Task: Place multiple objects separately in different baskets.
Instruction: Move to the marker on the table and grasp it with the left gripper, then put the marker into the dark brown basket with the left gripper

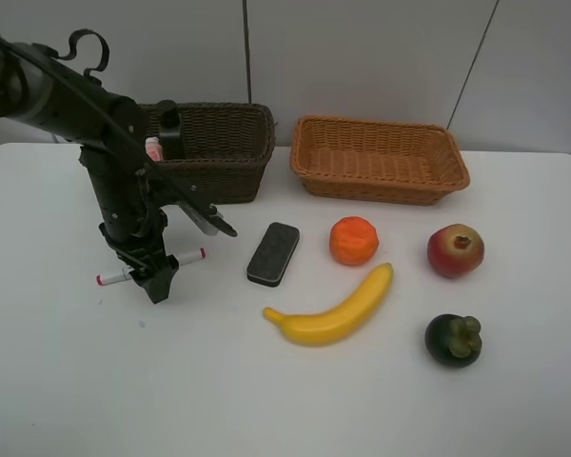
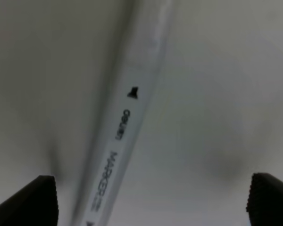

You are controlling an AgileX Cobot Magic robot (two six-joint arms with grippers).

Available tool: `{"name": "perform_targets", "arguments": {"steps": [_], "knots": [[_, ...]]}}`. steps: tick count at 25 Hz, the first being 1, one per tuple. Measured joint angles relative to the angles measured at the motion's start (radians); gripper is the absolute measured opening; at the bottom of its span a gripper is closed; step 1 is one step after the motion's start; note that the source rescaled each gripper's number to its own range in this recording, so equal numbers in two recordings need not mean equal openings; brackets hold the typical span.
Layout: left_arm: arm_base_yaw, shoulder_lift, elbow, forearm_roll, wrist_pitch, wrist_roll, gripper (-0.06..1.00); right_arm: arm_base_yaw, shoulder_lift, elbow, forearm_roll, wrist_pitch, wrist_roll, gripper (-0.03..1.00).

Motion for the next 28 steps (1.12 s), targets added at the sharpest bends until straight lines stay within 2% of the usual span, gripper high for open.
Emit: {"name": "perform_targets", "arguments": {"steps": [6,8,9,12,14,15,16,22,25,28], "knots": [[0.0,0.008,0.0,0.001,-0.061,0.0,0.97,0.0,0.0,0.0,0.0,0.0,0.0,1.0],[0.0,0.009,0.0,0.001,-0.079,0.0,0.93,0.0,0.0,0.0,0.0,0.0,0.0,1.0],[0.0,0.009,0.0,0.001,-0.082,0.0,0.87,0.0,0.0,0.0,0.0,0.0,0.0,1.0],[0.0,0.009,0.0,0.001,-0.085,-0.005,0.53,0.0,0.0,0.0,0.0,0.0,0.0,1.0],[0.0,0.009,0.0,0.001,-0.08,-0.012,0.21,0.0,0.0,0.0,0.0,0.0,0.0,1.0],[0.0,0.009,0.0,0.001,-0.078,-0.016,0.08,0.0,0.0,0.0,0.0,0.0,0.0,1.0],[0.0,0.009,0.0,0.001,-0.077,-0.02,0.0,0.0,0.0,0.0,0.0,0.0,0.0,1.0],[0.0,-0.003,-0.019,-0.023,-0.034,-0.031,0.01,0.0,0.0,0.0,0.0,0.0,0.0,1.0],[0.0,-0.059,-0.085,-0.089,0.006,-0.031,0.01,0.0,0.0,0.0,0.0,0.0,0.0,1.0],[0.0,-0.127,-0.206,-0.171,0.013,-0.036,0.01,0.0,0.0,0.0,0.0,0.0,0.0,1.0]]}}
